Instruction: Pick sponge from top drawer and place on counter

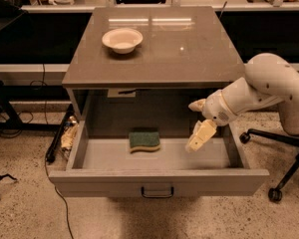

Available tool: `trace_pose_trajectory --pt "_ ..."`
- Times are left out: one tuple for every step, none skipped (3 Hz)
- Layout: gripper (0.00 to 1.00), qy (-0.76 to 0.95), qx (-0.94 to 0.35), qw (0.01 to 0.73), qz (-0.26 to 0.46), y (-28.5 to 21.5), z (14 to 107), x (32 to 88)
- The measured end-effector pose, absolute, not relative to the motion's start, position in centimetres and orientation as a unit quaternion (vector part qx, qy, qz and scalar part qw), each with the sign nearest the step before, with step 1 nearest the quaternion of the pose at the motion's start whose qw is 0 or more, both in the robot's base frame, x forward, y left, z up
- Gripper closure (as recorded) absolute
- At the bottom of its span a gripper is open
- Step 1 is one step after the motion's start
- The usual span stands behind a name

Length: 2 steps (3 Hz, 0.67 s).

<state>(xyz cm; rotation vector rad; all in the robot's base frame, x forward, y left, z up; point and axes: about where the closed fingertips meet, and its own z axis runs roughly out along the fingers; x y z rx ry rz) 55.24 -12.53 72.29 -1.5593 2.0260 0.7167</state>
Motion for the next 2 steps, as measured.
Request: trace_pose_trajectory --pt "0.0 0.724 -0.568 0.281 0.272 -9.74 70.5 56.95" --pt "0.0 0.724 -0.568 0.281 0.272 -9.74 70.49 56.95"
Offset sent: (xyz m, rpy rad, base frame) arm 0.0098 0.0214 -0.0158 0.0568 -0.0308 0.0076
